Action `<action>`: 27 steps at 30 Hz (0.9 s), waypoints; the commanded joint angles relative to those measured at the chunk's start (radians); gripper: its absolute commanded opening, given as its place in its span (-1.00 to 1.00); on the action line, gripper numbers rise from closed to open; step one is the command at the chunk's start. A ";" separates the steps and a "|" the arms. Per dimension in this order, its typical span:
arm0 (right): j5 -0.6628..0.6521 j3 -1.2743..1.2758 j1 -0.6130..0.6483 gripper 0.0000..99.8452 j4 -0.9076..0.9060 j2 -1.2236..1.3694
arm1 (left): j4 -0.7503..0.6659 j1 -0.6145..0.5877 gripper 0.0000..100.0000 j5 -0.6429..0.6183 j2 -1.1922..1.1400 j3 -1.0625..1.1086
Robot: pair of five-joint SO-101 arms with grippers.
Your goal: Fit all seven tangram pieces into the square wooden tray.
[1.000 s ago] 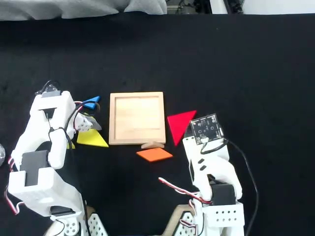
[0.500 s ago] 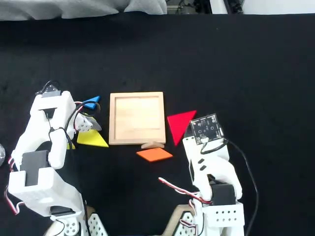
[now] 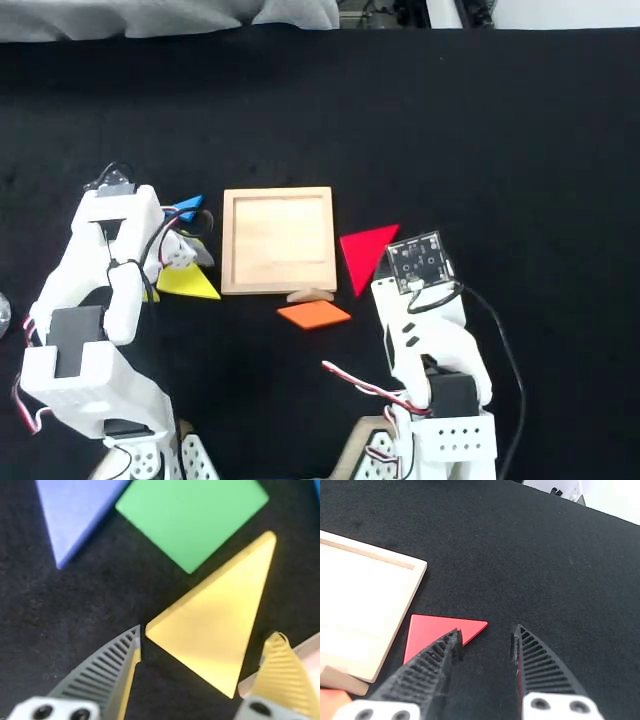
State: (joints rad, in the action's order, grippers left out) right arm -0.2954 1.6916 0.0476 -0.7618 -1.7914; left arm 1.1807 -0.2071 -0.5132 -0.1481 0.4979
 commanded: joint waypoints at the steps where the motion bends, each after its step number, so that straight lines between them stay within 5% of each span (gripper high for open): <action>1: 0.002 0.005 -0.009 -0.66 0.017 0.114 | -0.020 0.016 -0.26 -0.021 0.006 -0.013; 27: 0.002 0.005 -0.009 -0.66 0.017 0.114 | -0.060 0.012 -0.49 0.055 0.021 -0.025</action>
State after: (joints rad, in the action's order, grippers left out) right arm -0.2954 1.6916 0.0476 -0.7618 -1.7914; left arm 1.1208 -0.2025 -0.4933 -0.1481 0.4979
